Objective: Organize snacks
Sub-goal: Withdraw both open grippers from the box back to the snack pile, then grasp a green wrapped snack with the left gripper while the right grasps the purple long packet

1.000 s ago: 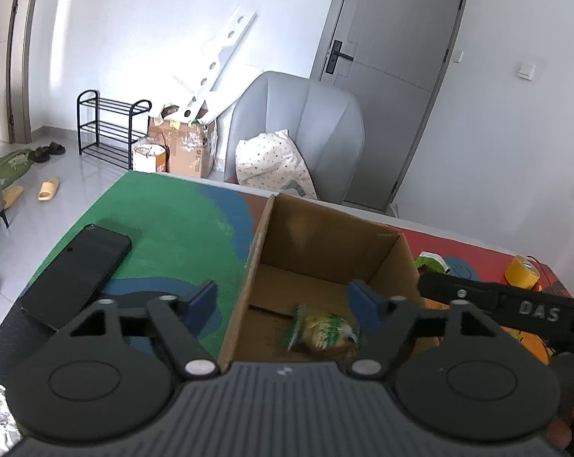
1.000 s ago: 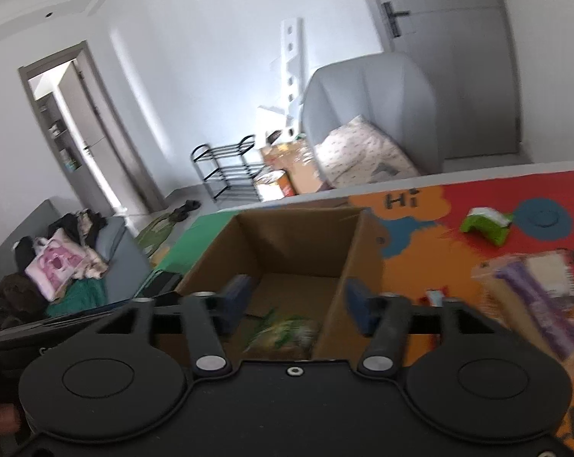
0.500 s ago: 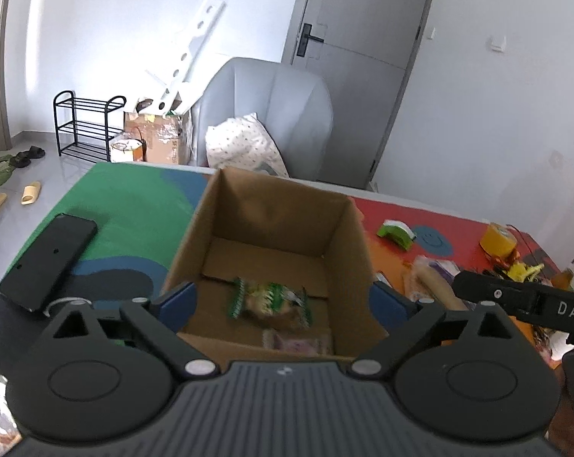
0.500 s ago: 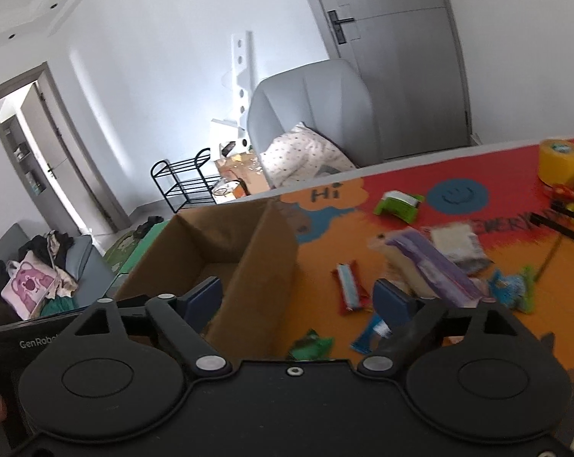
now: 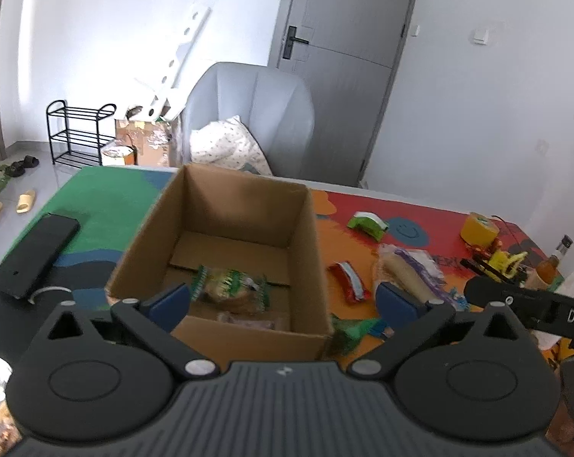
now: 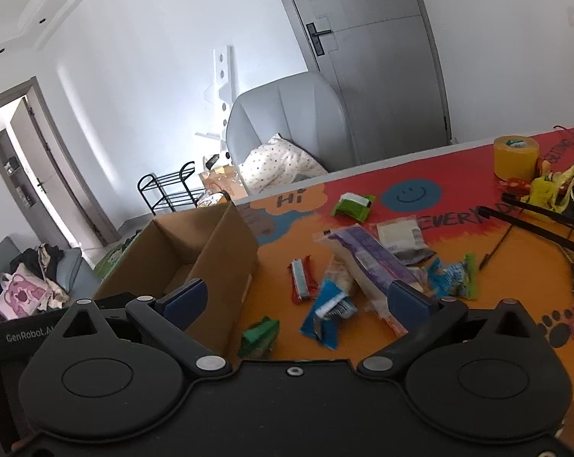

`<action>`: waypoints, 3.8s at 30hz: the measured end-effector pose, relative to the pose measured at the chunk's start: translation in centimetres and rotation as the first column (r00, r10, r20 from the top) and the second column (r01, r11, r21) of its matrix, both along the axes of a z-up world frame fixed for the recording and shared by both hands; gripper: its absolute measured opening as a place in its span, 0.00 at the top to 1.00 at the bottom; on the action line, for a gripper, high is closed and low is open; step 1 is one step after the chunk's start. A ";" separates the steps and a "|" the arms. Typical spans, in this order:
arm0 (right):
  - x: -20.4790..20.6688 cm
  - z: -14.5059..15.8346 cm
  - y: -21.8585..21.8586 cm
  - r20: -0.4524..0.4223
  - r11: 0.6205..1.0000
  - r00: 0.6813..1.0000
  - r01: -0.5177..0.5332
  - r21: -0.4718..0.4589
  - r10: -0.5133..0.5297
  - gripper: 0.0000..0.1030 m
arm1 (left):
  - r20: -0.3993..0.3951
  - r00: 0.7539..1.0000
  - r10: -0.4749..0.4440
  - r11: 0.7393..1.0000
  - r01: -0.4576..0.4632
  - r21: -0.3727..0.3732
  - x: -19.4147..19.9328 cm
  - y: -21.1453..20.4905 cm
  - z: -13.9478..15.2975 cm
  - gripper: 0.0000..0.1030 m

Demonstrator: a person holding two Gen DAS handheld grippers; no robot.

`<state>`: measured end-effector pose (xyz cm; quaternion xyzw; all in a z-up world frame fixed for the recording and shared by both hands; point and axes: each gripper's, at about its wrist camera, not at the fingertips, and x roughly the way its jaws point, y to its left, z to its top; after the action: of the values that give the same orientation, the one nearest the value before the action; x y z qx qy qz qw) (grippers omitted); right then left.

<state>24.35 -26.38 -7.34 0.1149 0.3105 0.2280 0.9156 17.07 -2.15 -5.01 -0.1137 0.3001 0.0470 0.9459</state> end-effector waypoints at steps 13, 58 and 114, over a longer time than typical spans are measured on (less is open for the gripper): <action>-1.2 -0.6 -3.6 0.047 1.000 0.999 0.008 0.008 -0.008 0.00 | -0.017 0.998 -0.063 0.998 0.063 0.019 -0.8 -3.6 -0.2 0.00; 5.3 -5.5 -5.5 -0.055 0.996 0.997 -0.050 0.074 0.054 0.35 | -0.045 0.999 0.019 0.991 -0.013 0.135 5.5 -10.2 -7.0 0.40; 2.6 -7.0 -3.4 -0.125 0.996 0.991 -0.054 -0.076 0.044 0.46 | -0.122 0.993 -0.009 1.000 0.011 0.020 4.7 -7.7 -8.5 0.63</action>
<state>26.94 -29.78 -14.39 0.0847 0.3778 0.2305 0.8927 21.80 -9.80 -13.54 -0.0992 0.3572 0.0522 0.9273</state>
